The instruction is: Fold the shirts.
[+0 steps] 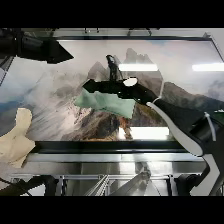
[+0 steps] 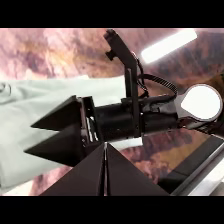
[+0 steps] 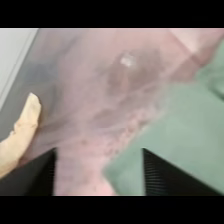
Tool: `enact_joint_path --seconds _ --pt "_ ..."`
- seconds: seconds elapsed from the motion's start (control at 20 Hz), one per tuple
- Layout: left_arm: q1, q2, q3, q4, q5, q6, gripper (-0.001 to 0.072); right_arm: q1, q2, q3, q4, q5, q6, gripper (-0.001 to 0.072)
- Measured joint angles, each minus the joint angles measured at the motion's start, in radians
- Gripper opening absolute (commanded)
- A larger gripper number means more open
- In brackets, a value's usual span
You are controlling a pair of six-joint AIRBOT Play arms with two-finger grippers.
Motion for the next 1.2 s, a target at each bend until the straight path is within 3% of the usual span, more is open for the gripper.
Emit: enact_joint_path --seconds 0.2,0.45,0.65,0.7,0.75,0.8,1.0,1.2 --pt "0.021 0.018 -0.109 -0.014 0.003 0.019 0.0006 -0.025 -0.002 0.071 -0.011 0.135 0.032 0.0010" --pt "0.026 0.024 -0.157 -0.019 -0.030 0.035 0.0006 -0.179 0.166 0.009 -0.297 0.408 0.303 0.0010" --pt "0.006 0.025 -0.165 -0.019 -0.058 0.042 0.0006 -0.333 0.369 -0.219 -0.501 0.568 0.463 0.0015" --pt "-0.002 0.025 -0.166 -0.019 -0.063 0.042 0.0006 -0.369 0.417 -0.291 -0.532 0.569 0.485 0.0129" --pt "-0.010 0.025 -0.167 -0.019 -0.065 0.043 0.0005 -0.405 0.459 -0.366 -0.557 0.553 0.508 0.0492" --pt "-0.016 0.025 -0.167 -0.019 -0.066 0.045 0.0005 -0.436 0.488 -0.434 -0.579 0.525 0.525 0.0695" --pt "-0.027 0.025 -0.168 -0.019 -0.068 0.045 0.0006 -0.491 0.496 -0.576 -0.594 0.404 0.556 0.0695" --pt "-0.028 0.025 -0.168 -0.018 -0.068 0.045 0.0006 -0.473 0.402 -0.612 -0.492 0.309 0.520 0.0695"
